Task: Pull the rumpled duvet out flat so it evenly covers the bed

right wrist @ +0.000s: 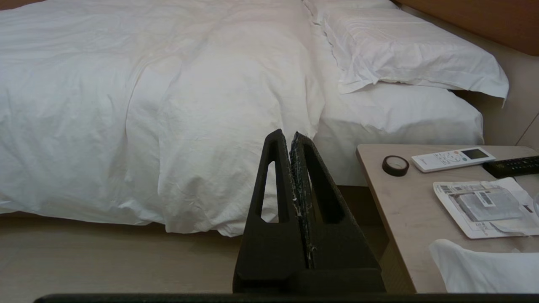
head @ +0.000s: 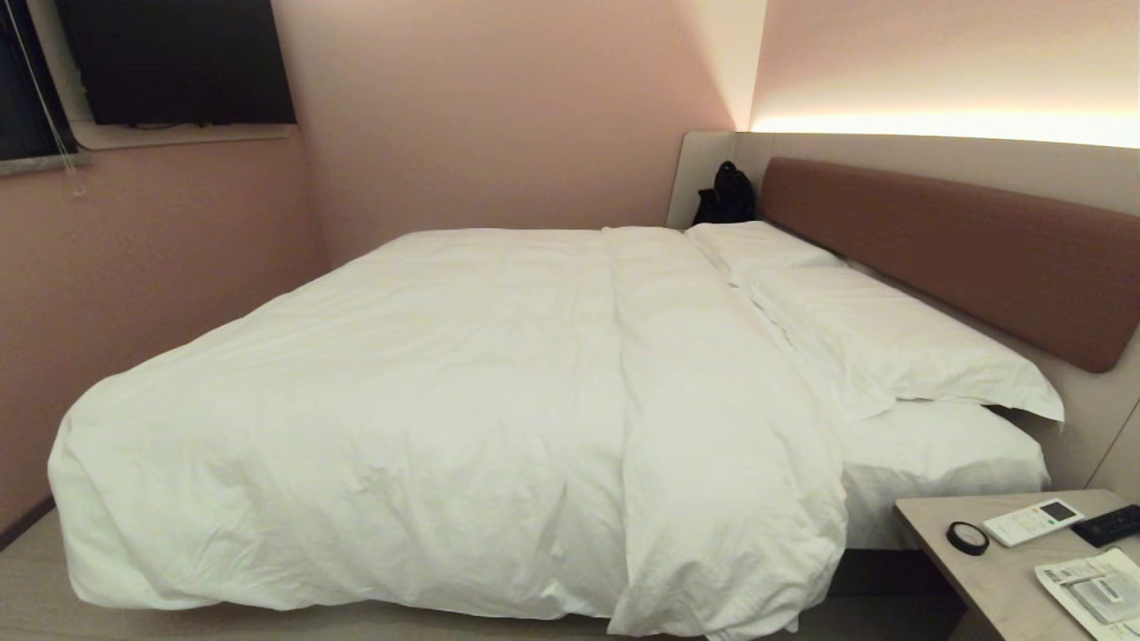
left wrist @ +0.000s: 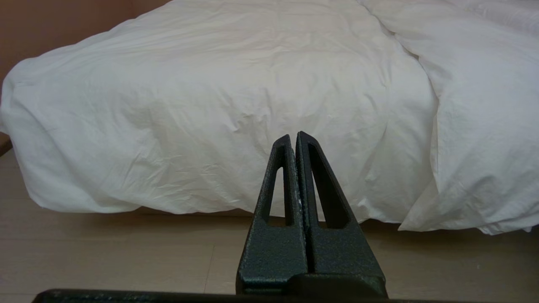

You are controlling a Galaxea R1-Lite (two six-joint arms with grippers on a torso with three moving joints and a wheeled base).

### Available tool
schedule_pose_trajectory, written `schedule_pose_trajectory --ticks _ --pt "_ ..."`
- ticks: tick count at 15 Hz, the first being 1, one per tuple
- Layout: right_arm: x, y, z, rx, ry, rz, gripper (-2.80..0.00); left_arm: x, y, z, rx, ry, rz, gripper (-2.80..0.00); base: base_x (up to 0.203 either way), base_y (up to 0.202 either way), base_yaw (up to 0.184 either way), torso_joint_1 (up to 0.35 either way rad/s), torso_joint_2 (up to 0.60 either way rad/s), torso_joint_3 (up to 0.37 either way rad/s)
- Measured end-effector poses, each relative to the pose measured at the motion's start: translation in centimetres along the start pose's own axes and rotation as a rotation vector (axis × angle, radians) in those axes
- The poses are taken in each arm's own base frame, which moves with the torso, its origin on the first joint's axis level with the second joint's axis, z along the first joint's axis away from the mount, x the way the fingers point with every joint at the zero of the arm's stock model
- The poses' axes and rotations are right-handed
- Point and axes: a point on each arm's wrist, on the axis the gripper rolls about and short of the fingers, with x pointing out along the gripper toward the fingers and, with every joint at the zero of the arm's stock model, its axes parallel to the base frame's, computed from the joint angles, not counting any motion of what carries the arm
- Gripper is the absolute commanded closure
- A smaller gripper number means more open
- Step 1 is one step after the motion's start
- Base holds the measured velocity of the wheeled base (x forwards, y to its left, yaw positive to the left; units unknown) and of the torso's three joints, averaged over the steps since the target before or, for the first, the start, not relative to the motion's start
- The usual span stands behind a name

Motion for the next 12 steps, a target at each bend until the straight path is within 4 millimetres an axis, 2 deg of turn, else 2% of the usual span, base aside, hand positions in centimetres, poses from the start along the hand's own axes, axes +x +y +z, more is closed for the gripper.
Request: schedule_pose_trajectory --ticks 10,12 --pt "0.00 0.00 0.00 0.000 0.000 0.000 0.00 0.00 0.00 0.00 0.000 0.000 -0.002 0.00 0.000 0.000 0.000 0.000 0.00 0.000" --pt "0.00 0.00 0.00 0.000 0.000 0.000 0.00 0.00 0.00 -0.01 -0.002 0.001 -0.001 0.00 0.001 0.099 -0.013 0.006 0.00 0.002"
